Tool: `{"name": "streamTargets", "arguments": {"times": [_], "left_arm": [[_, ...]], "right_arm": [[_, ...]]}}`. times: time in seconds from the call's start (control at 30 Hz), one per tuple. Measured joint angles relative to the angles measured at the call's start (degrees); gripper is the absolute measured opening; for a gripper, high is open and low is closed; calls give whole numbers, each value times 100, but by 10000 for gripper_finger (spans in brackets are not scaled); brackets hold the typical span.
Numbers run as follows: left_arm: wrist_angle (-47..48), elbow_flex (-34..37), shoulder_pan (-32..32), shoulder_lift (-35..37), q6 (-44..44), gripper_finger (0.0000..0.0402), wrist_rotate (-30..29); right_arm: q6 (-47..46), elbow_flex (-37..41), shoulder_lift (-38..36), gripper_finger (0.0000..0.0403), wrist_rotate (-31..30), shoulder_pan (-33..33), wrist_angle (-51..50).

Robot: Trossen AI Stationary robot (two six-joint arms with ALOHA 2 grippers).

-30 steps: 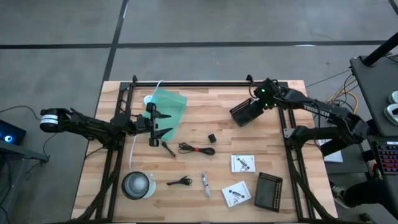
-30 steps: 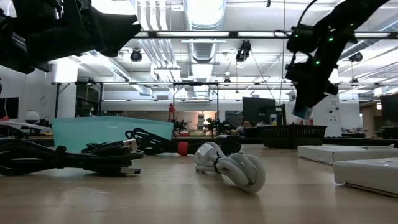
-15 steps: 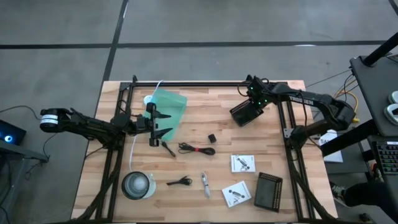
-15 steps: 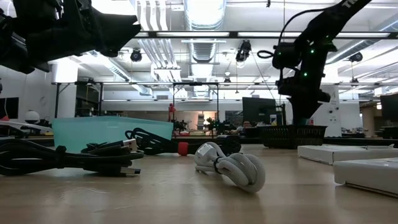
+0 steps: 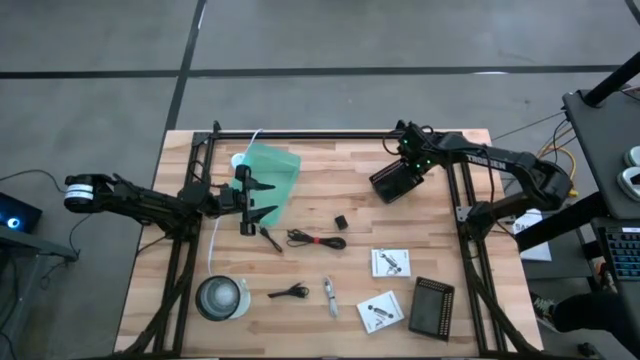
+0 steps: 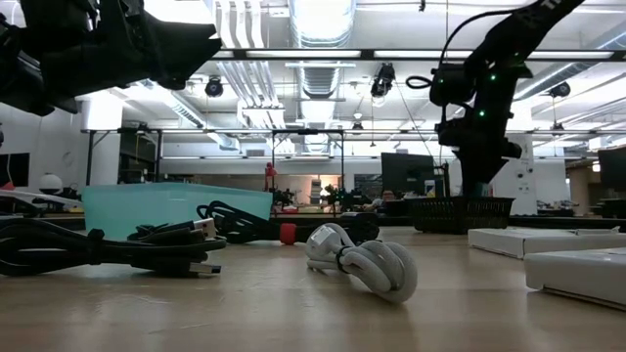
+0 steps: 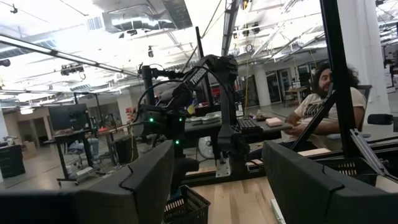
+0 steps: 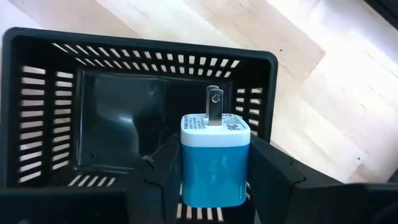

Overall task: Pick and place items into bin
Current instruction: Put the blue charger adapter into the top black bin

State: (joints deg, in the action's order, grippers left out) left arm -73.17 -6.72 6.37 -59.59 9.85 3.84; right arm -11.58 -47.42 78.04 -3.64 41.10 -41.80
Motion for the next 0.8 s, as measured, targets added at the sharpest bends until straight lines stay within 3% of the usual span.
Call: {"name": "streamTargets", "arguments": {"times": [0.53, 0.8], "left_arm": [[-2, 4, -2, 0, 0, 228, 2], [-4, 7, 0, 0, 0, 228, 0]], "right_arm": [[-41, 2, -5, 134, 215, -214, 13], [109, 2, -2, 183, 213, -214, 20]]}}
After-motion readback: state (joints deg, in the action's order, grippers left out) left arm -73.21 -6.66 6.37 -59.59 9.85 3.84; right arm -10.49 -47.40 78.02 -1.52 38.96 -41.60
